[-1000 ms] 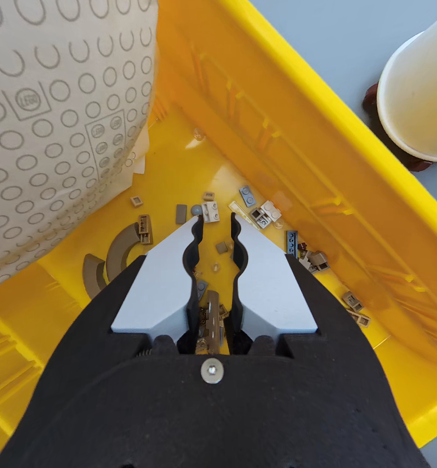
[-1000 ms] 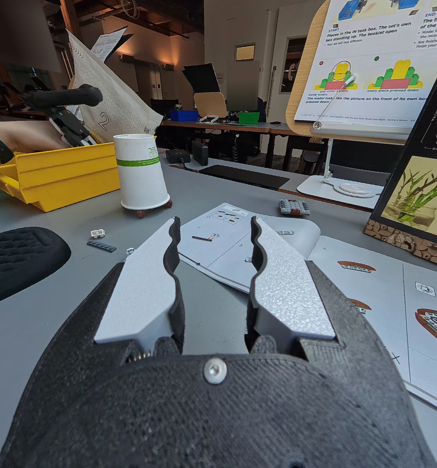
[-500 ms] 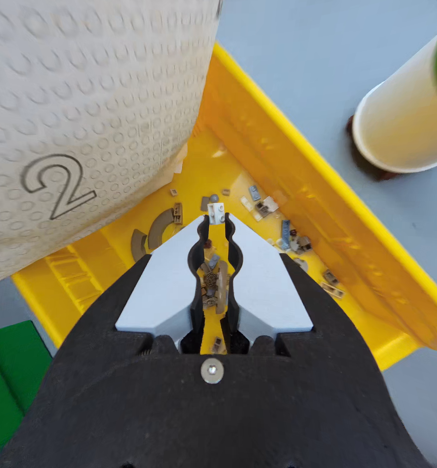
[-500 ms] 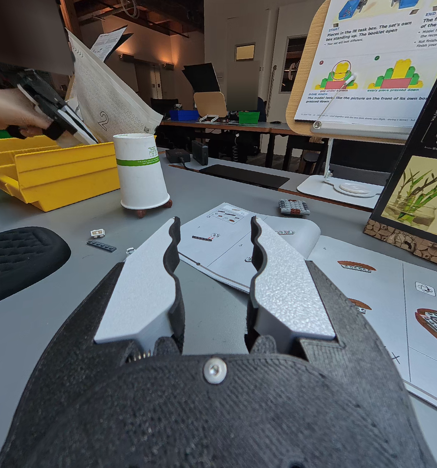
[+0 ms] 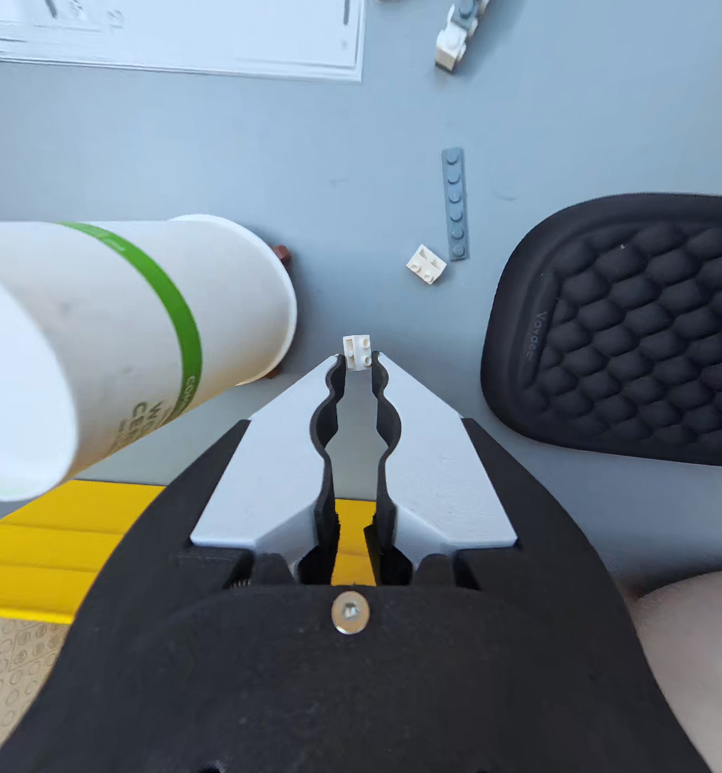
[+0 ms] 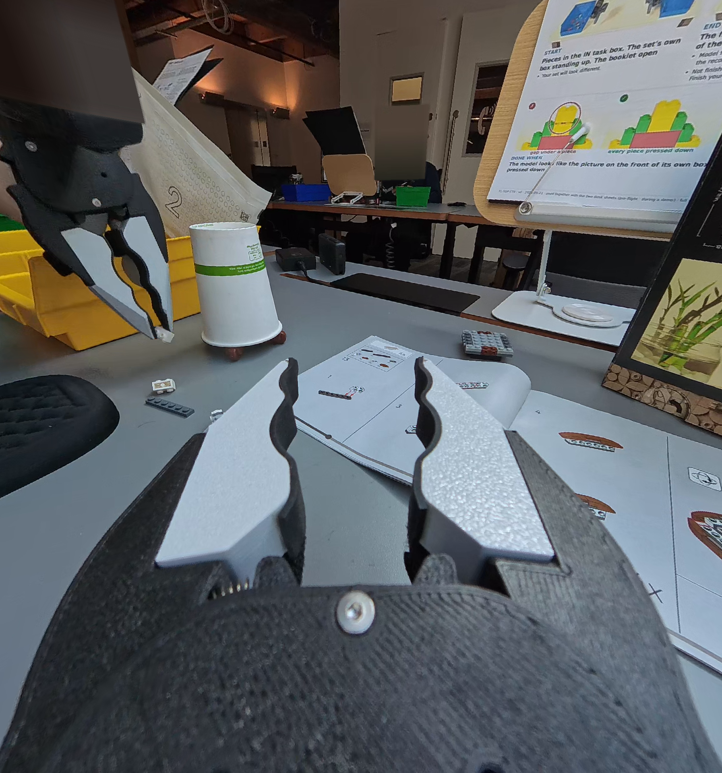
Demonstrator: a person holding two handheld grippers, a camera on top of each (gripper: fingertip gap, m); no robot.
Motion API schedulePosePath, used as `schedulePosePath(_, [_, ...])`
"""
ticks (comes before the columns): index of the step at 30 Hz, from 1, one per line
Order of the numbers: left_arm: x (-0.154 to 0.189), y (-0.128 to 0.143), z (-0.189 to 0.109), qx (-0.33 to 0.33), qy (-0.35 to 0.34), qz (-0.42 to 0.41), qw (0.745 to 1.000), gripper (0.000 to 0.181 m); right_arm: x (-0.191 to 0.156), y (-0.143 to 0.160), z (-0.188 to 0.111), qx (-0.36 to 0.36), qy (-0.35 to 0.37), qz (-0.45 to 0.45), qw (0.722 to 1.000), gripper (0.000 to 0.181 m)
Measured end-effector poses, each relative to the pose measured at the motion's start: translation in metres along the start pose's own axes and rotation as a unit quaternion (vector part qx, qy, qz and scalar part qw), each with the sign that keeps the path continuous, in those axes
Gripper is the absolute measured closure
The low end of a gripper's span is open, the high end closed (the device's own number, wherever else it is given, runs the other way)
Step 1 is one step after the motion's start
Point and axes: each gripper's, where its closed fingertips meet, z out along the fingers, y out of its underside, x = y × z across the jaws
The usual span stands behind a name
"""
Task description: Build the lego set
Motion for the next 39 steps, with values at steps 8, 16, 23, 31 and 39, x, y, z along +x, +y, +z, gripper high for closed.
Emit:
schedulePosePath(8, [0.016, 0.007, 0.024, -0.054, 0.038, 0.035, 0.997, 0.171, 0.0, 0.0, 0.0, 0.0, -0.003, 0.001, 1.0, 0.127])
schedulePosePath(16, [0.027, 0.001, 0.032, -0.068, 0.05, 0.056, 0.995, 0.171, 0.0, 0.0, 0.001, 0.0, -0.002, 0.001, 1.0, 0.126])
schedulePosePath(23, [0.027, 0.004, 0.035, -0.073, 0.057, 0.04, 0.995, 0.163, 0.0, 0.0, 0.001, 0.0, -0.003, 0.001, 1.0, 0.127])
schedulePosePath(31, [0.005, -0.017, -0.032, 0.069, -0.009, -0.017, 0.997, 0.145, 0.0, 0.0, 0.001, 0.0, -0.004, 0.001, 1.0, 0.126])
schedulePosePath(39, [-0.086, 0.089, -0.162, 0.347, -0.234, -0.197, 0.886, 0.136, 0.0, 0.0, 0.0, 0.001, -0.005, 0.0, 1.0, 0.126])
